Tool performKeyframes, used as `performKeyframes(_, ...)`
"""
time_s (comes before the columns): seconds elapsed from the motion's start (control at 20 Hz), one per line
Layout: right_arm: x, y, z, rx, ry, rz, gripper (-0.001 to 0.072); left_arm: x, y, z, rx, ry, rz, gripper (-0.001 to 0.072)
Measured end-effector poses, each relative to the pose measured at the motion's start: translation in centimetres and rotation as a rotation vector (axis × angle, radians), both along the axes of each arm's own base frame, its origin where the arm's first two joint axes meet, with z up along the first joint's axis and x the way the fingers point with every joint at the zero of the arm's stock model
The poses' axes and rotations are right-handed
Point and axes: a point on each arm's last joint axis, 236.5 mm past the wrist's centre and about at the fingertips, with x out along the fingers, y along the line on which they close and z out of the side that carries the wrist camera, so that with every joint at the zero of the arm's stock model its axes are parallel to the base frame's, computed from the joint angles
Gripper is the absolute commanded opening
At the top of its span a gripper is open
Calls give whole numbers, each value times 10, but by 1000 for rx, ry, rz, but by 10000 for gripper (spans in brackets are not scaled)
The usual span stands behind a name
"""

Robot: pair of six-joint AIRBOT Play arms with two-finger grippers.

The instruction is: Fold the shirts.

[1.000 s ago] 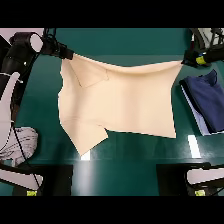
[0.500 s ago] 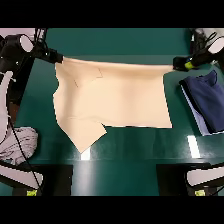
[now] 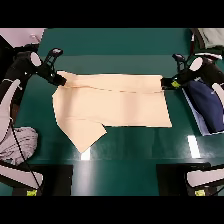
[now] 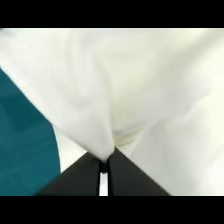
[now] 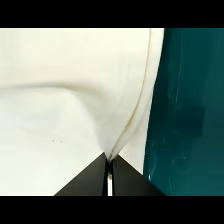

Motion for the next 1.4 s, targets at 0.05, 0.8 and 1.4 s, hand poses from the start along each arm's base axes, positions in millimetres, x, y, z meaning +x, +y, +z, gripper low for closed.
performKeyframes(0.05, -2, 3, -2, 1, 4, 4, 22, -3, 0, -4, 0, 13, -1, 428)
performKeyframes(0.8, -87, -23, 54, 100, 136, -43, 308, -133, 40, 15, -194, 260, 303, 482)
performKeyframes(1.4, -114, 0, 66, 220, 45, -67, 308, -262, -24, -54, -475, 435, 506, 481)
